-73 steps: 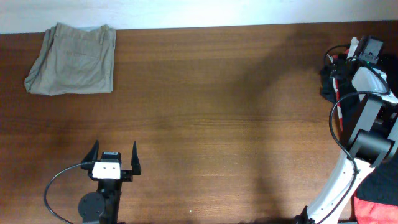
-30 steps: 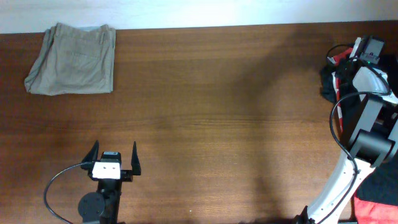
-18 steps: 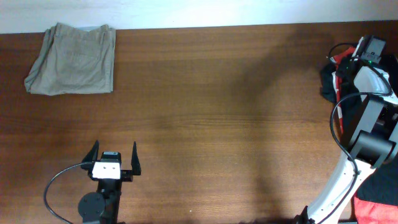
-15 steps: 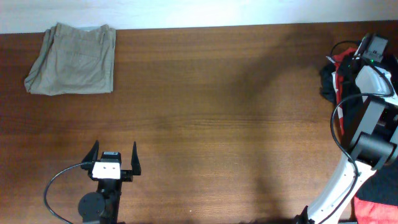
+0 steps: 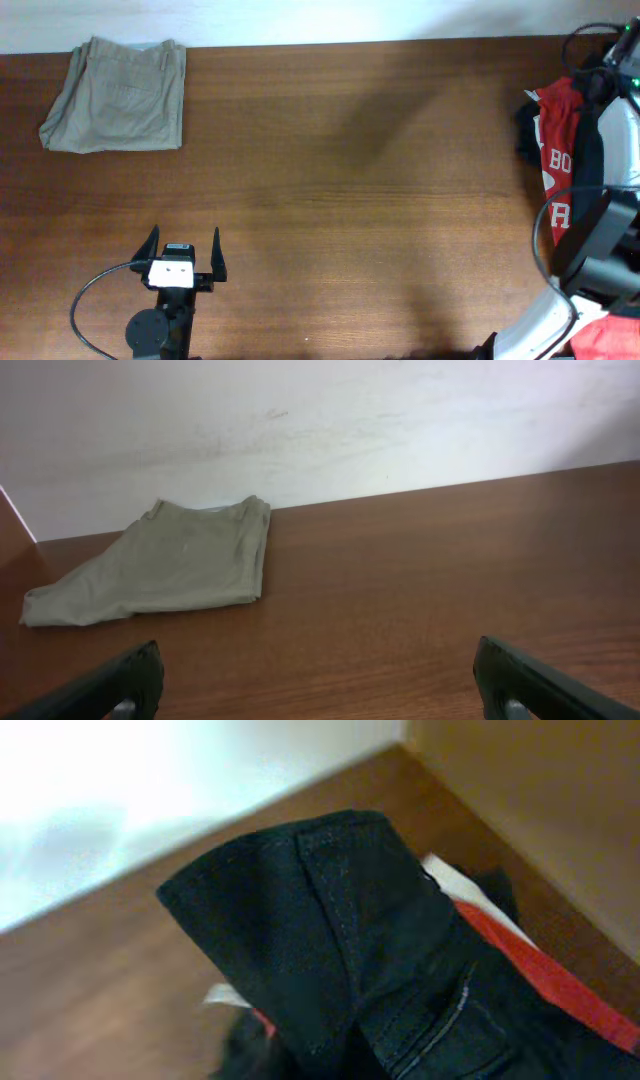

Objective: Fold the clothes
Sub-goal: 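Pull the black shorts left and lay them flat mid-table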

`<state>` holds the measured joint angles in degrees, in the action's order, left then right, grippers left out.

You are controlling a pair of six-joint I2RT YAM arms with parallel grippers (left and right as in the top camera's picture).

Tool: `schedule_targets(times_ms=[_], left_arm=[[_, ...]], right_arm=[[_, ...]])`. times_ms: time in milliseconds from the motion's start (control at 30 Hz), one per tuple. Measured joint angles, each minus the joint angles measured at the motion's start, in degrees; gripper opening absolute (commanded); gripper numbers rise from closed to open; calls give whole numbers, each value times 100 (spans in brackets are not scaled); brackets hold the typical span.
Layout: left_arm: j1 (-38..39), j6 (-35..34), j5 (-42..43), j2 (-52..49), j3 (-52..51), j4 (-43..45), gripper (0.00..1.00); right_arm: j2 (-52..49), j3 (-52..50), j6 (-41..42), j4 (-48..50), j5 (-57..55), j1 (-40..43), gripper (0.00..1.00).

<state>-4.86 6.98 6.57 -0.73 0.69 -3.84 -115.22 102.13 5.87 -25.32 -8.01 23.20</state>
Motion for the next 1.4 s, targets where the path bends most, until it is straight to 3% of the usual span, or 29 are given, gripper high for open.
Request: schedule_targets(times_ms=[167,500,700,800,967,1233,1267,1333,1400], left_arm=[[0,0,0,0,0,0,99],[0,0,0,0,0,0,99],[0,0,0,0,0,0,99],[0,0,0,0,0,0,99],[0,0,0,0,0,0,99],[0,0,0,0,0,0,99],[0,0,0,0,0,0,99],[0,0,0,0,0,0,99],[0,0,0,0,0,0,99]], right_arm=[[400,0,2,-11,22,-1036,4],[426,0,55,-44,103,-3895,4],[251,0,737,-249,214,-5357,4],[55,0,986,-313,278,-5882,12],[-20,-2,1123,-289,310,-6400,12],[-20,-2,1196,-260,942,-6404,13],[-20,-2,1209,-260,1117,-6402,16],[-20,-2,1235,-260,1488,-6402,44],[-20,-2,1259,-258,1768,-6402,44]])
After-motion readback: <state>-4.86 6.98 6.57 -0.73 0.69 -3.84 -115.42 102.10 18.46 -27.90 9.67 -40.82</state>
